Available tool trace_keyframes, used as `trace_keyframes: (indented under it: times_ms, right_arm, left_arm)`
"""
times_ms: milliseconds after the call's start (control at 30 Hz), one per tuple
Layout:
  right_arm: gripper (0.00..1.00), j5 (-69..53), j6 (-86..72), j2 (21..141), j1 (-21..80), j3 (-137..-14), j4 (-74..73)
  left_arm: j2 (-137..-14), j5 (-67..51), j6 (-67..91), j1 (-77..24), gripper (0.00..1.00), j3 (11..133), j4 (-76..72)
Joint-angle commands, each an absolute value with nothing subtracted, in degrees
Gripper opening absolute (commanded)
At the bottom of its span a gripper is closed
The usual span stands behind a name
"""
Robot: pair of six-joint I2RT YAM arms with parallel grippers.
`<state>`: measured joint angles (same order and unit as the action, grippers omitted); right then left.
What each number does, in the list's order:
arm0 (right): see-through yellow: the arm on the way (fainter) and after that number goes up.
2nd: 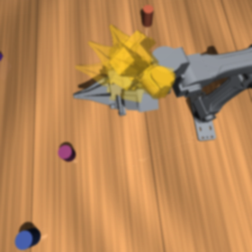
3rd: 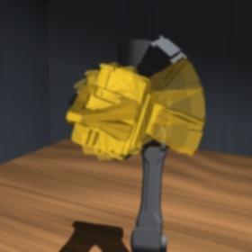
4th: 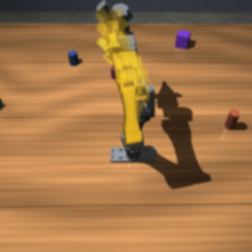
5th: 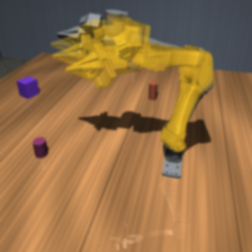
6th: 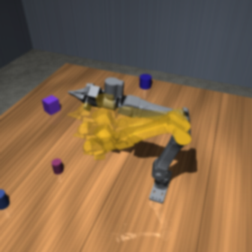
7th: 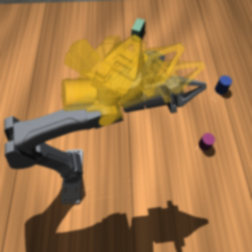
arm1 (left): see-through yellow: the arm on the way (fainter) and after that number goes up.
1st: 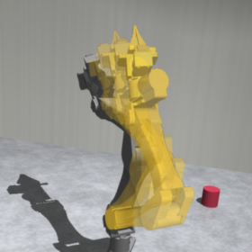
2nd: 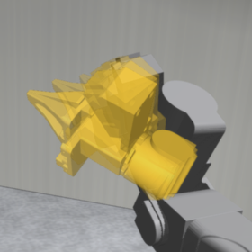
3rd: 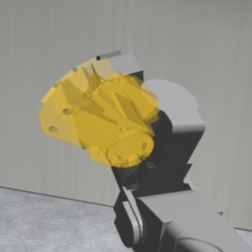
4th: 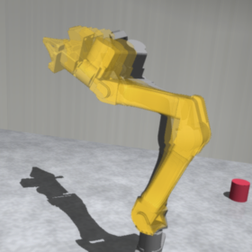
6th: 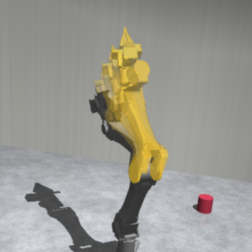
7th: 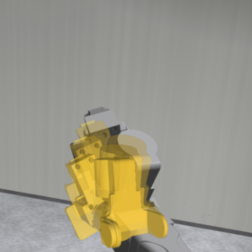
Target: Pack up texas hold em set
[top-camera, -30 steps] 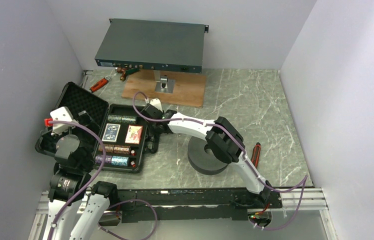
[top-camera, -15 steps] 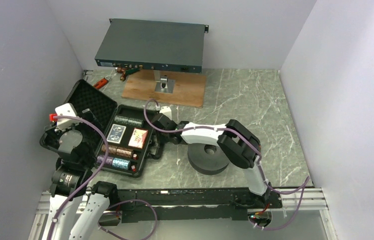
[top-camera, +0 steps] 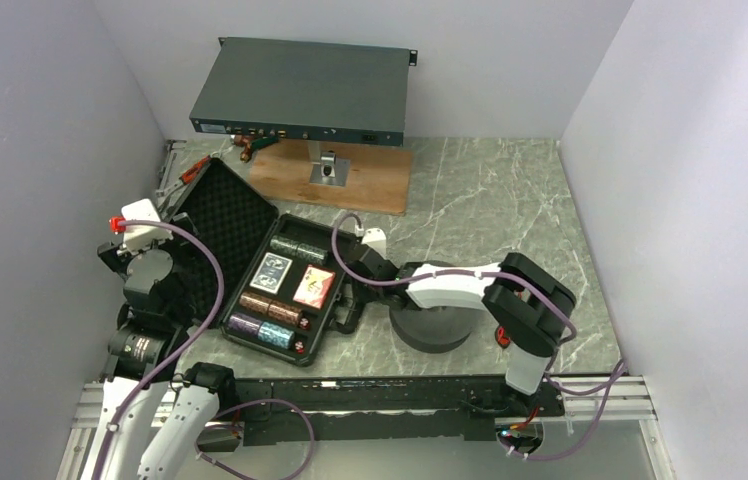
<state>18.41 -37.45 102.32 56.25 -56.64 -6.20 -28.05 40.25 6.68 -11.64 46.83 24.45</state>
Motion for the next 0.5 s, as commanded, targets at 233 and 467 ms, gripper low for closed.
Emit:
trace_keyframes:
  times_ms: [233,467]
  right_arm:
    - [0.41,21.6,-31.2,91.0,53.9,-41.1,-15.5]
    - [0.43,21.4,-32.6,87.6,52.6,-41.4,-18.0]
  left_arm:
    - [-33.9,34.1,4.1,-9.3,0.96,50.2,24.4]
    - [-37.9,32.2,4.9,-4.0,0.93,53.9,26.3]
